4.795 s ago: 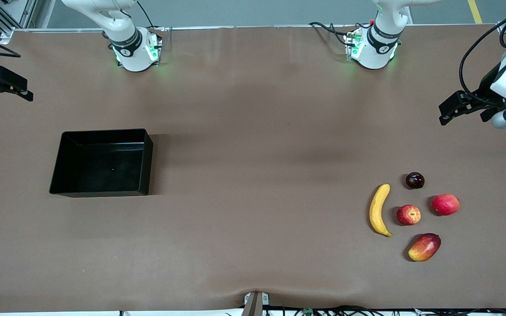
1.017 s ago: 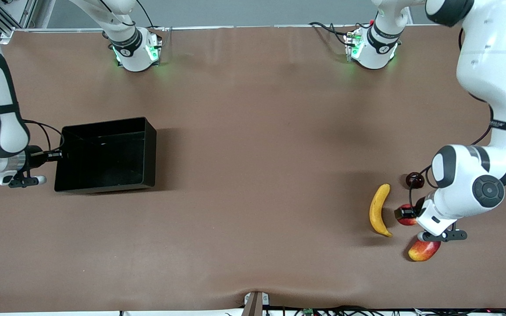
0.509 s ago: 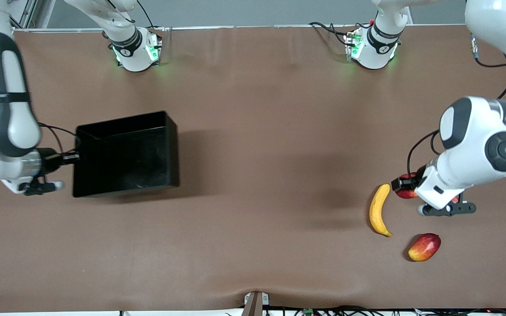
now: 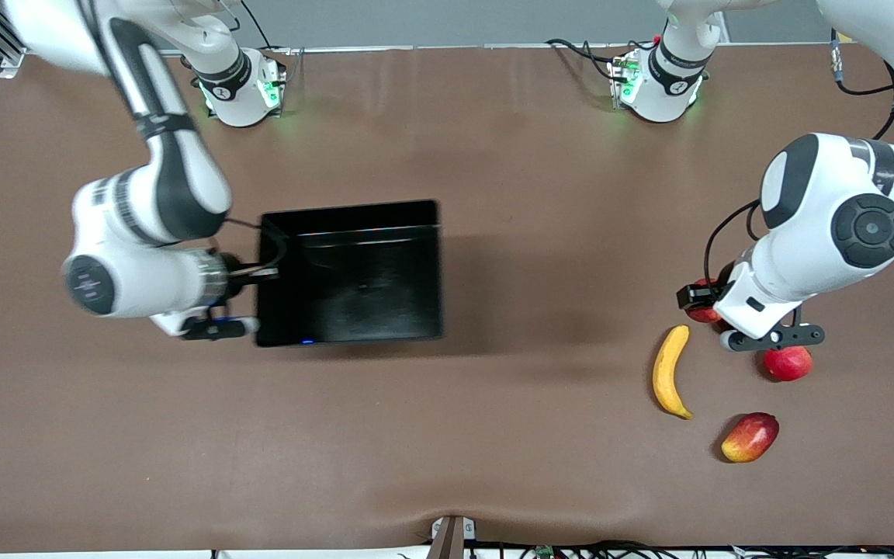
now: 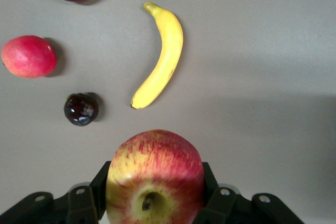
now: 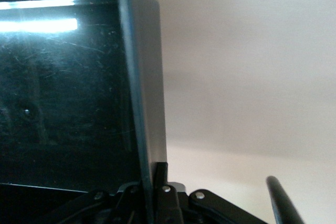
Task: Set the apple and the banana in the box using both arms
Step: 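Lift the apple with the left gripper while the right gripper pushes the box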
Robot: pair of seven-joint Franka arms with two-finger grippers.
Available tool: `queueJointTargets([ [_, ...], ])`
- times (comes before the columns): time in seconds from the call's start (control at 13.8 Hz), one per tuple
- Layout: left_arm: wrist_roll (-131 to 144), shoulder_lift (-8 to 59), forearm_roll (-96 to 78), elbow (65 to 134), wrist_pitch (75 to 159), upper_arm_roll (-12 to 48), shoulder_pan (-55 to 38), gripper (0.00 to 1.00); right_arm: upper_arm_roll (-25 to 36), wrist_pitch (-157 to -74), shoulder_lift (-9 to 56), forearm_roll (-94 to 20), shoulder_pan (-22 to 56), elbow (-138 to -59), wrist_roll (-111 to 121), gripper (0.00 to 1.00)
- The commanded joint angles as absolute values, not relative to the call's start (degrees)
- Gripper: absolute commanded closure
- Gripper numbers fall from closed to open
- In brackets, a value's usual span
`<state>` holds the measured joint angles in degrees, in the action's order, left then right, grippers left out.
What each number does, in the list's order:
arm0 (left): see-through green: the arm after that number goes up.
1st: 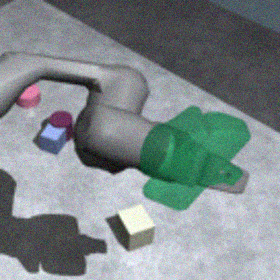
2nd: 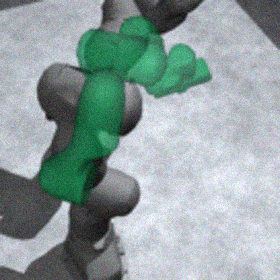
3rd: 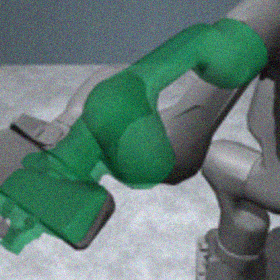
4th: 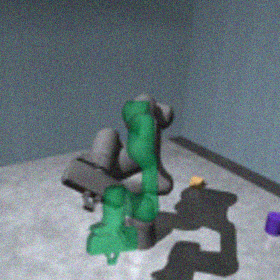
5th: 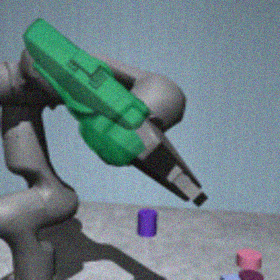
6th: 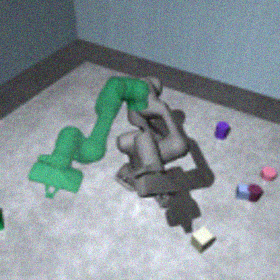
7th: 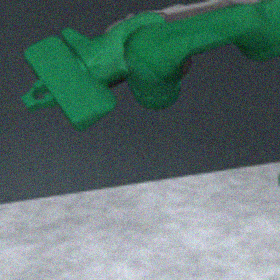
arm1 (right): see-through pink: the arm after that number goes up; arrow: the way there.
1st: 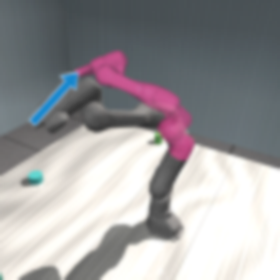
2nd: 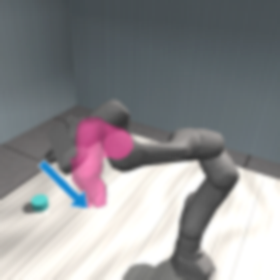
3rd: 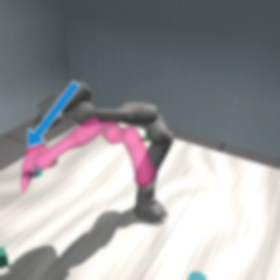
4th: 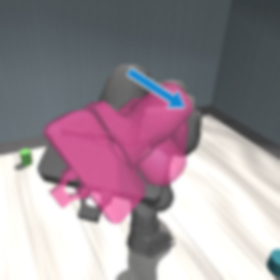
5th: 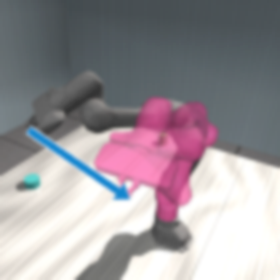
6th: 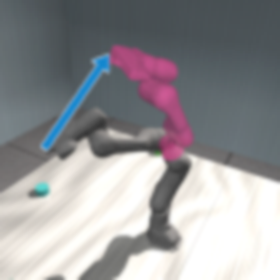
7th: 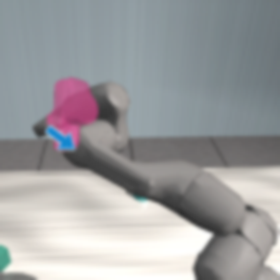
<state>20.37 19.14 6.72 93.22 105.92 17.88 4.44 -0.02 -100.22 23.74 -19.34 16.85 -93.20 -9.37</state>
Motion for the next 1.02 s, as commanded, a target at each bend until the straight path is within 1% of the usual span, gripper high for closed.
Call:
queueJointTargets([
  [0.0,22.67,17.4,5.98,94.57,105.56,19.6,4.92,1.0,0.79,-105.44,26.62,-22.06,22.74,-91.23,-14.75,1.0],
  [0.22,23.99,17.4,5.98,94.57,105.56,20.39,4.83,1.0,0.79,-113.62,31.01,-21.97,28.98,-91.23,-20.89,1.0],
  [0.36,25.57,17.4,5.98,94.74,105.38,21.26,4.92,1.0,0.79,-118.02,34.52,-22.15,31.37,-89.57,-23.98,1.0],
  [0.58,26.54,17.23,5.98,94.83,103.71,21.62,4.83,1.0,0.79,-120.22,39.63,-21.88,34.27,-85.35,-26.62,1.0],
  [0.87,28.29,17.4,5.98,94.83,103.8,22.06,4.31,1.0,0.79,-126.46,42.44,-21.88,37.17,-85.25,-29.44,1.0],
  [0.94,29.0,17.75,5.98,94.75,103.8,22.23,3.87,1.0,0.79,-126.74,42.63,-21.88,37.0,-85.17,-29.44,0.91],
])
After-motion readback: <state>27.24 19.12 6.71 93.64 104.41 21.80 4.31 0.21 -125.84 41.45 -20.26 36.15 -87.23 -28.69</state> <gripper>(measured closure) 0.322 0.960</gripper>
